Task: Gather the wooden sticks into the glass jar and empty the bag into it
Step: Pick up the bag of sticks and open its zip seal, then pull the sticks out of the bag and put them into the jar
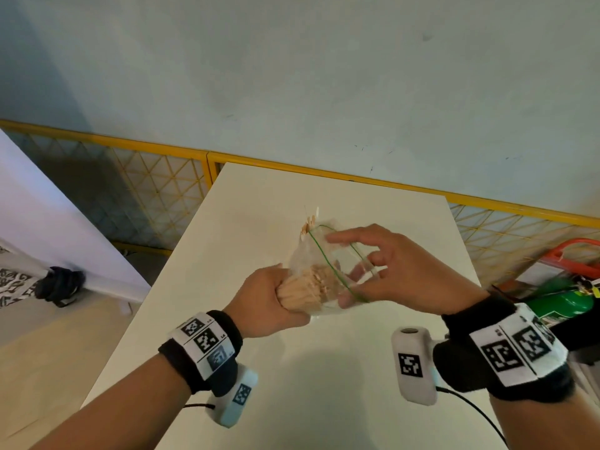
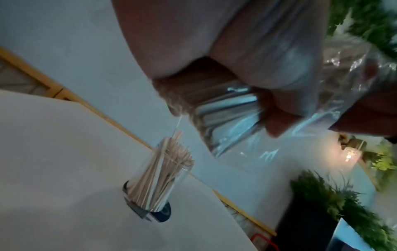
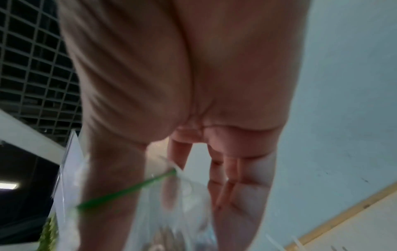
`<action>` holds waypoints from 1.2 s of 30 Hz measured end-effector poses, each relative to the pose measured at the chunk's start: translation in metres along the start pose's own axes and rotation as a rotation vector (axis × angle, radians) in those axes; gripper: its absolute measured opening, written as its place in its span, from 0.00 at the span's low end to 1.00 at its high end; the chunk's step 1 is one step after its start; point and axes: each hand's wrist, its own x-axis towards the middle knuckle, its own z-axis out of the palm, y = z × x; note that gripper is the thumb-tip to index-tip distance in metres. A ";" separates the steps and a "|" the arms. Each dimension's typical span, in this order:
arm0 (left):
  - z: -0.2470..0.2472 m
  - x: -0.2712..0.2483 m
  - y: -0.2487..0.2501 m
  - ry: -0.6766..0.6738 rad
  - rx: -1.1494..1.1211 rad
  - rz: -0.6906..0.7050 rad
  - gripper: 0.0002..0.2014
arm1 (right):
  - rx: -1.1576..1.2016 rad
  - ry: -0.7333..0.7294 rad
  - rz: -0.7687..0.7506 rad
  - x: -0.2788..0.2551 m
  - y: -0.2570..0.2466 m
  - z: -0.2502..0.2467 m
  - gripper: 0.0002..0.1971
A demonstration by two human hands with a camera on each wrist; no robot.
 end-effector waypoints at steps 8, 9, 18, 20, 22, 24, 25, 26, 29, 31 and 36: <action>0.006 -0.006 0.002 -0.145 -0.169 -0.098 0.13 | 0.027 0.014 0.121 0.015 0.006 0.021 0.28; 0.007 -0.006 0.000 -0.162 -0.183 -0.103 0.14 | 0.033 0.008 0.130 0.017 0.007 0.024 0.28; 0.007 -0.008 -0.008 -0.016 -0.152 -0.128 0.09 | -0.130 -0.006 0.191 0.017 0.006 0.023 0.46; 0.011 -0.007 -0.005 -0.030 -0.205 -0.129 0.16 | -0.164 0.012 0.160 0.020 0.003 0.034 0.48; 0.015 -0.008 0.001 -0.047 -0.280 -0.131 0.17 | -0.212 0.076 0.130 0.024 0.003 0.045 0.45; 0.017 -0.011 0.005 -0.055 -0.343 -0.117 0.10 | -0.213 0.124 0.139 0.028 0.003 0.050 0.41; 0.016 -0.013 0.006 -0.053 -0.380 -0.111 0.07 | -0.169 0.119 0.155 0.030 0.005 0.050 0.38; 0.014 -0.015 0.007 -0.050 -0.425 -0.101 0.06 | -0.119 0.092 0.172 0.031 0.006 0.048 0.35; 0.006 -0.019 0.006 -0.052 -0.515 -0.065 0.15 | 0.069 0.024 0.147 0.032 0.007 0.043 0.20; 0.000 -0.019 0.007 -0.054 -0.537 -0.060 0.18 | 0.216 0.068 0.067 0.030 0.002 0.043 0.11; 0.000 -0.015 0.013 -0.088 -0.577 -0.045 0.18 | 0.041 0.110 0.027 0.034 0.000 0.049 0.12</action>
